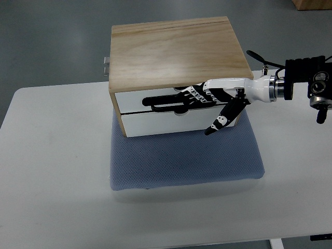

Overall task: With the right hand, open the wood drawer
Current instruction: 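Hook the right hand's fingers around the upper drawer's black handle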

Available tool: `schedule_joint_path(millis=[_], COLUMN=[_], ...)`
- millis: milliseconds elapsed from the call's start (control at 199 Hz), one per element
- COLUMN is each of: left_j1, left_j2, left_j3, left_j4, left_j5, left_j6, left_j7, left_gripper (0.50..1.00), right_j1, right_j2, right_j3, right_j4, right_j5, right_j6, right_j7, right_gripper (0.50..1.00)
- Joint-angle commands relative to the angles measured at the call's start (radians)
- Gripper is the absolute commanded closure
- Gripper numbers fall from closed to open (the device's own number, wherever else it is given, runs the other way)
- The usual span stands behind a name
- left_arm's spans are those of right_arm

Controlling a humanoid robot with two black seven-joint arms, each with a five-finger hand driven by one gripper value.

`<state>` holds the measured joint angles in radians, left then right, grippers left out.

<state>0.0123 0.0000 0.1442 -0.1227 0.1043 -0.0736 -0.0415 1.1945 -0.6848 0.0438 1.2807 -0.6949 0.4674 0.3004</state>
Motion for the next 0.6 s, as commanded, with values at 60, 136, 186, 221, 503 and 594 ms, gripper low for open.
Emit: schedule_joint_path(millis=[60, 136, 186, 221, 503, 594], left_j1=[0.0, 0.0, 0.0, 0.0, 0.0, 0.0], left_j2=[0.0, 0.0, 0.0, 0.0, 0.0, 0.0], left_j3=[0.0, 0.0, 0.0, 0.0, 0.0, 0.0], left_j4=[0.0, 0.0, 0.0, 0.0, 0.0, 0.0], left_j5=[0.0, 0.0, 0.0, 0.0, 0.0, 0.0], left_j6=[0.0, 0.0, 0.0, 0.0, 0.0, 0.0], left_j7=[0.0, 0.0, 0.0, 0.0, 0.0, 0.0], left_gripper=[0.5, 0.5, 0.5, 0.5, 0.5, 0.5], right_j1=[0.0, -0.001, -0.001, -0.001, 0.005, 0.008], right_j2=[-0.001, -0.001, -0.001, -0.001, -0.006, -0.006], right_j3=[-0.013, -0.015, -0.015, -0.015, -0.016, -0.033], right_j4=[0.0, 0.002, 0.003, 0.005, 0.023, 0.028], right_j5=[0.002, 0.003, 0.003, 0.005, 0.011, 0.011], right_j6=[-0.004, -0.004, -0.003, -0.001, 0.011, 0.011], right_j7=[0.0, 0.0, 0.0, 0.0, 0.0, 0.0], right_gripper=[0.556, 0.556, 0.556, 0.556, 0.556, 0.556])
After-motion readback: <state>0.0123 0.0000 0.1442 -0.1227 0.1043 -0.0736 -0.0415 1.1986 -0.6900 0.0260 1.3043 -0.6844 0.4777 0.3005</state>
